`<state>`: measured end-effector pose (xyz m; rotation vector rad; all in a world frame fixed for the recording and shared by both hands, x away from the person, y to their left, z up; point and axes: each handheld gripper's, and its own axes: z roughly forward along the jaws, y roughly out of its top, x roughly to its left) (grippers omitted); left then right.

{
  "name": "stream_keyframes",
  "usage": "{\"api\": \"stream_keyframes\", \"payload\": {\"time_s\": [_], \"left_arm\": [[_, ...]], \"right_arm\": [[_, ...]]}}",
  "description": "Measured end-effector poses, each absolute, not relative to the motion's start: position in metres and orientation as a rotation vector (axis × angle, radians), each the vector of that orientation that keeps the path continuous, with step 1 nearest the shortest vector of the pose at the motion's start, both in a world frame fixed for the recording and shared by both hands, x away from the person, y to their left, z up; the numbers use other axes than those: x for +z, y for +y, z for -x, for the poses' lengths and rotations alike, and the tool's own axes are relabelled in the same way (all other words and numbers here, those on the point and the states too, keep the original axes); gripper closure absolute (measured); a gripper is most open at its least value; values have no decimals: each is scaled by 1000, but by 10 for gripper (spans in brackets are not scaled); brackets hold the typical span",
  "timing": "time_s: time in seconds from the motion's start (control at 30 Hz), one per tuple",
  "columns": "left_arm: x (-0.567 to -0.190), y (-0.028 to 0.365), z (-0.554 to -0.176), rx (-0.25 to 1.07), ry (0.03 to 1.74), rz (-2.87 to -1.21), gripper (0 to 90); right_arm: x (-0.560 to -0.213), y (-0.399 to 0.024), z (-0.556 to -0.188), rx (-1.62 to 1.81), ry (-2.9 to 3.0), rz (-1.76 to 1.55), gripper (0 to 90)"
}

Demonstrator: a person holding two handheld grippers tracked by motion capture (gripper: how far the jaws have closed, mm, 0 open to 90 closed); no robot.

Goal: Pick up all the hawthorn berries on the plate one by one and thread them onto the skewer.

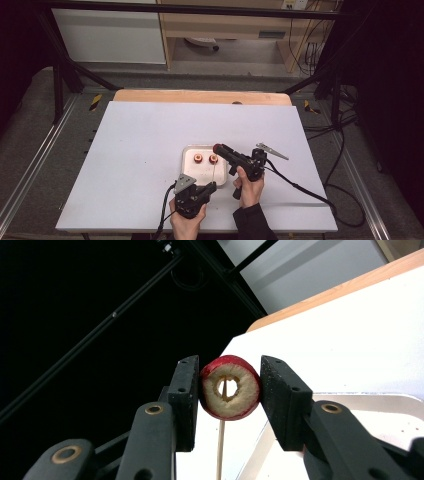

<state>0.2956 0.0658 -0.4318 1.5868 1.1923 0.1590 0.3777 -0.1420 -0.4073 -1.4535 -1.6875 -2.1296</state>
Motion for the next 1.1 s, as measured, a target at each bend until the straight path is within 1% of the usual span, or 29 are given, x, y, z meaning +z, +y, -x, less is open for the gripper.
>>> {"api": "stream_keyframes", "payload": {"time_s": [0.23,0.43,0.53,0.67,0.87,0.9,0.93,1.03,1.1], "left_arm": [[-428,71,-306,153,1214,-1566,886],[-429,76,-315,188,1204,-1608,886],[-430,77,-317,185,1198,-1630,886],[-432,77,-319,177,1183,-1647,886],[-435,81,-317,210,1140,-1678,886],[-435,83,-316,229,1147,-1696,886],[-436,87,-314,246,1140,-1706,886],[-438,104,-309,296,1141,-1733,886],[-439,114,-306,314,1147,-1743,885]], "right_arm": [[-421,-133,-366,-2064,-1773,1421,611],[-428,-128,-358,-1971,-1850,1407,611],[-430,-126,-357,-1950,-1884,1406,610],[-430,-126,-356,-1928,-1920,1414,610],[-430,-127,-358,-1888,-1955,1392,605],[-429,-126,-358,-1885,-1961,1377,576],[-427,-126,-359,-1908,-1989,1377,512],[-420,-130,-363,-1921,-2047,1375,370],[-413,-135,-374,-1871,-2150,1398,249]]}}
